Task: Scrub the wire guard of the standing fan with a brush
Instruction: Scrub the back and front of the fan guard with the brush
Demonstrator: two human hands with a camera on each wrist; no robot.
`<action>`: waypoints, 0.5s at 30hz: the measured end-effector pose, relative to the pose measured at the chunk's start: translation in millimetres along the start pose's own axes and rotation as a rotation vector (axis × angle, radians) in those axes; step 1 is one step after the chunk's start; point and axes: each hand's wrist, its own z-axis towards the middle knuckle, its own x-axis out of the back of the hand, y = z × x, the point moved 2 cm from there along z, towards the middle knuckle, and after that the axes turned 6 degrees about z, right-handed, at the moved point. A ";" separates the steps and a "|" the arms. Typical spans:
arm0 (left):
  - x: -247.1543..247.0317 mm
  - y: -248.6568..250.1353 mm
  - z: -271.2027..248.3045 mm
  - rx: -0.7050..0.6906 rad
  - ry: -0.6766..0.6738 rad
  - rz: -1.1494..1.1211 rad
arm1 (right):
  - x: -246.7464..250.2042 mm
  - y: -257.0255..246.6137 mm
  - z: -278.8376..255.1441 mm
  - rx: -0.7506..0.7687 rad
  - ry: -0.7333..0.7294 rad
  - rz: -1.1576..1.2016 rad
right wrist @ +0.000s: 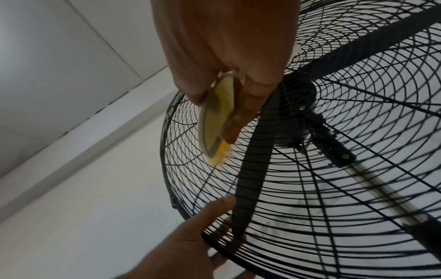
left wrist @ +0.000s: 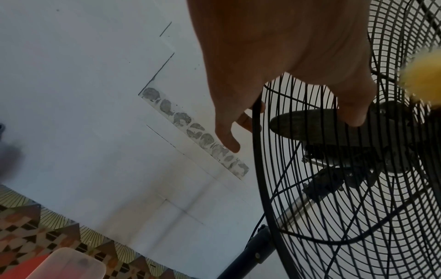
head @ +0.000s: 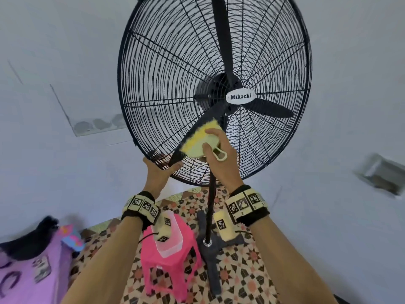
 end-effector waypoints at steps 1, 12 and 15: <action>-0.2 2.0 -1.6 -0.009 0.006 0.001 | -2.4 0.0 0.9 0.015 -0.012 0.000; -1.2 8.3 -6.0 0.070 -0.045 -0.076 | 9.3 3.7 -0.6 -0.054 0.046 -0.037; -2.2 14.9 -10.0 0.080 -0.049 -0.064 | 4.6 8.0 1.3 -0.053 0.036 -0.084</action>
